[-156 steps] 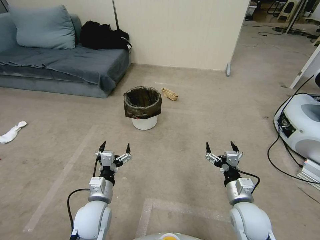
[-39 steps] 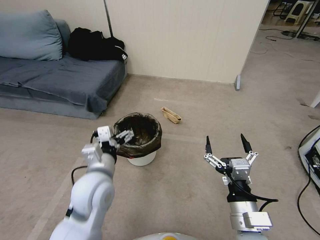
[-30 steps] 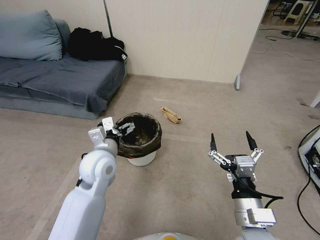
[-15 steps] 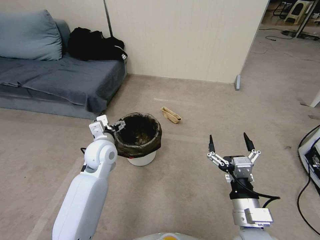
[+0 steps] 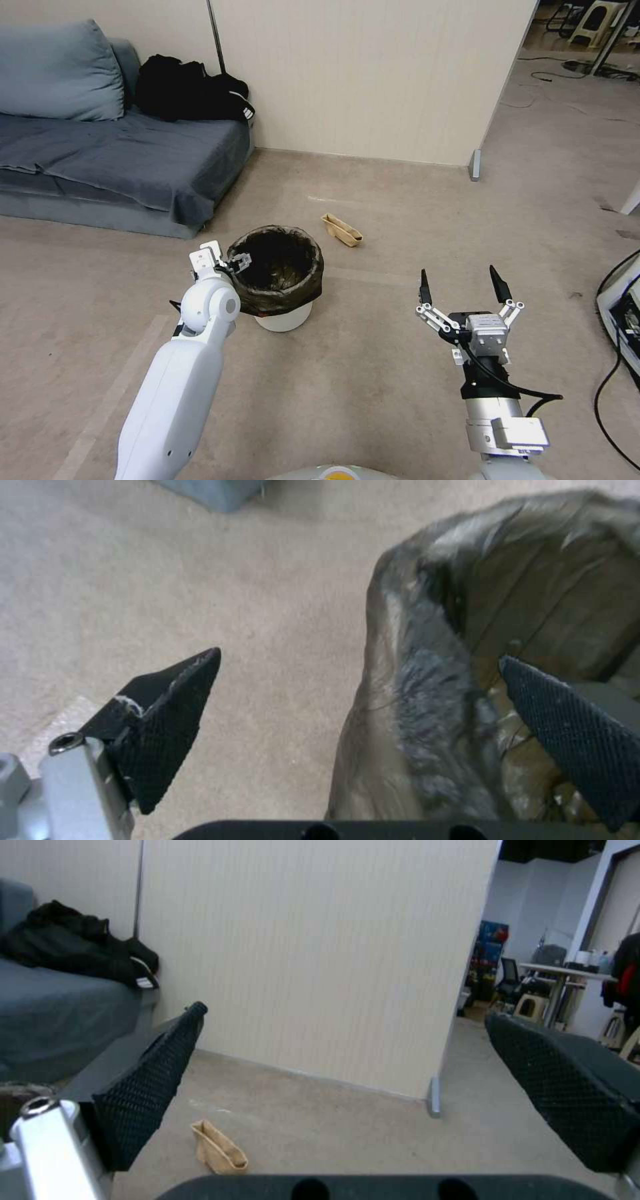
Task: Pick up the trash bin, then pick up the garbage from the floor and place it into the trash bin.
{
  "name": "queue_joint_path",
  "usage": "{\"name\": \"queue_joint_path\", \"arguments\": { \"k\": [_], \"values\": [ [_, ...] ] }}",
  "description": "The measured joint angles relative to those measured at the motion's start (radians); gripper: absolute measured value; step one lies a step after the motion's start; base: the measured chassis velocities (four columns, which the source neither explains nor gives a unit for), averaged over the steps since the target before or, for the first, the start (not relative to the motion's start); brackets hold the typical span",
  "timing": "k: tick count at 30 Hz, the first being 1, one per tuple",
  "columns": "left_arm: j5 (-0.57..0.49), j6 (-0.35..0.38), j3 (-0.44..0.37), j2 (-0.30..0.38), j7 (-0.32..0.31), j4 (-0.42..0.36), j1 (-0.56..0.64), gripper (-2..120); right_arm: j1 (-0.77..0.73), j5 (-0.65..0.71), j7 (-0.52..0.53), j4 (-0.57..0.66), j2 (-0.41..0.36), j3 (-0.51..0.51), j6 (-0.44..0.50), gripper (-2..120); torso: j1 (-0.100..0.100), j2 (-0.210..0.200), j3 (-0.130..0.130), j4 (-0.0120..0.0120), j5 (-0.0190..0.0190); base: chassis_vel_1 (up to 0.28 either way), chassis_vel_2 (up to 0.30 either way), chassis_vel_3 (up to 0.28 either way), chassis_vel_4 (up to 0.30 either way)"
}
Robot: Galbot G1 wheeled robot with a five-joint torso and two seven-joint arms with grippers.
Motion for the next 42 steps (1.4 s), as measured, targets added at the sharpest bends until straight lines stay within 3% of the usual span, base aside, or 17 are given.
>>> {"name": "queue_joint_path", "arguments": {
  "k": [9,14,26,27,28,35,42],
  "values": [
    [-0.002,0.002,0.002,-0.015,0.033,0.111,-0.042,98,-0.003,-0.004,0.000,0.000,0.000,-0.003,0.008,100,0.000,0.000,0.000,-0.0001,0.0000,0.000,0.000,0.000,0.000],
    [-0.004,0.005,0.003,-0.023,0.050,0.134,-0.049,93,-0.003,-0.006,0.000,-0.001,0.000,-0.003,0.010,100,0.000,0.000,0.000,0.0001,0.0006,0.000,0.000,0.000,0.000],
    [0.009,0.010,0.010,-0.051,0.057,0.128,-0.019,55,-0.003,-0.025,-0.005,-0.018,0.000,-0.015,0.026,100,0.000,0.000,-0.001,0.0006,0.0011,0.000,0.000,0.000,0.000],
    [0.013,0.010,0.012,-0.057,0.054,0.124,-0.013,47,-0.003,-0.026,-0.005,-0.018,0.000,-0.016,0.026,100,0.000,0.000,-0.001,0.0006,0.0011,0.000,0.000,0.000,0.000],
    [0.013,0.010,0.012,-0.057,0.054,0.124,-0.013,47,-0.003,-0.026,-0.005,-0.018,0.000,-0.016,0.026,100,0.000,0.000,-0.001,0.0006,0.0011,0.000,0.000,0.000,0.000],
    [0.026,0.010,0.015,-0.069,0.043,0.123,-0.002,17,-0.003,-0.041,-0.010,-0.017,0.000,-0.026,0.029,100,0.000,0.000,0.000,0.0005,0.0008,0.000,0.000,0.000,0.000],
    [0.043,0.008,0.014,-0.072,0.047,0.124,0.009,9,-0.001,-0.064,-0.017,-0.018,0.000,-0.017,0.046,100,0.000,0.001,0.000,0.0002,0.0004,0.000,0.000,0.000,0.000]
  ]
}}
